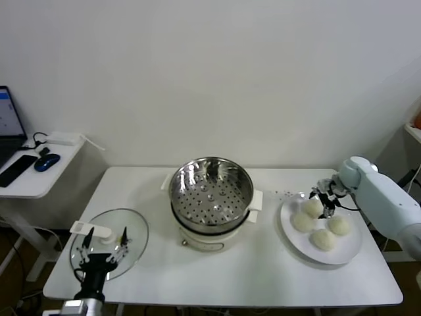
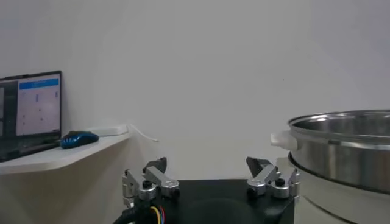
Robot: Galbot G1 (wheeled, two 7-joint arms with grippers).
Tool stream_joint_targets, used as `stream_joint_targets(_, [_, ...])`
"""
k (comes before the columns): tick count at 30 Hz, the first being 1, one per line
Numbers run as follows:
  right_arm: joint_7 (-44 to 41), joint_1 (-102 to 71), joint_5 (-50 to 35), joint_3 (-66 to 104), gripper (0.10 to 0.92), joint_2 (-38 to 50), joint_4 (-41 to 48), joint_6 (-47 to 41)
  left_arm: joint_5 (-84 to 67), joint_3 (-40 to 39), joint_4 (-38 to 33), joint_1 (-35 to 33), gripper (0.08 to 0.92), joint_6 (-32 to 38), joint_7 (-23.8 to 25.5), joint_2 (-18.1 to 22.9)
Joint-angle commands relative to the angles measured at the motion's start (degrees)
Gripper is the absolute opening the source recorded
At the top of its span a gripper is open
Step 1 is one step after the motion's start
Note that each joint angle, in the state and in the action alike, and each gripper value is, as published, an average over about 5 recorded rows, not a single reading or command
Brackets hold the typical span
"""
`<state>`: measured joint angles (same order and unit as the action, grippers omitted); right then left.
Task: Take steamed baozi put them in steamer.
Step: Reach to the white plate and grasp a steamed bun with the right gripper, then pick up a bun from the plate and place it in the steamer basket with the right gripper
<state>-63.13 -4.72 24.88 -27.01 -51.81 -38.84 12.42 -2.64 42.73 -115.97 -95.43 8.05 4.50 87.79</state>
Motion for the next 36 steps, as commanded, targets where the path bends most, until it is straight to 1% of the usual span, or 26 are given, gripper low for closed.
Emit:
stream_joint_targets(1, [-0.1,-0.16,0.6,0.7,0.765,-0.29,0.75,-0.06,-0.06,0.02,0.19,-0.04,0.823,0.05,-0.03,-0.06])
stream_joint_targets(6, [-0.09,-0.21,0.62,0.98,0.702,-0.36,0.85,-0.14,-0.07,0.02,0.22,-0.1,0.823,0.08,-0.06,-0.02])
stream_joint_targets(9, [-0.09,-0.26,0.6,1.09,0.679,-0.34,0.71,-0.15,-0.09,0.06,0.19,-0.13,0.823,0.08,-0.09,-0.02])
stream_joint_targets(15, [-0.07,-0.36,0.34,1.25,0.662,0.07,-0.37,-0.15,-0.2,0.13,0.13,-0.27,0.823,0.17,-0.14,0.01])
stream_joint_targets(18, [-0.02,-0.22,-0.36,0.88,0.662,0.94,-2.63,-0.09,-0.41,0.3,0.01,-0.32,0.823,0.19,-0.15,0.01])
stream_joint_targets(21, [-0.09,0.26,-2.42,-0.95,0.662,2.82,-7.41,-0.22,-0.76,0.61,-0.16,-0.35,0.823,0.19,-0.16,-0.03])
stream_joint_targets(28, [-0.75,4.52,-7.22,-8.55,0.662,9.07,-22.29,-0.19,-1.0,0.83,-0.45,-0.41,0.823,0.18,-0.13,0.02])
stream_joint_targets(30, [-0.87,7.2,-8.81,-11.54,0.662,11.17,-27.3,0.01,-0.95,0.8,-0.6,-0.47,0.823,0.14,-0.06,0.06])
stream_joint_targets(36, [-0.99,18.77,-12.83,-21.34,0.664,14.59,-38.14,1.86,-0.56,0.71,-0.92,-0.45,0.823,0.0,0.0,0.25])
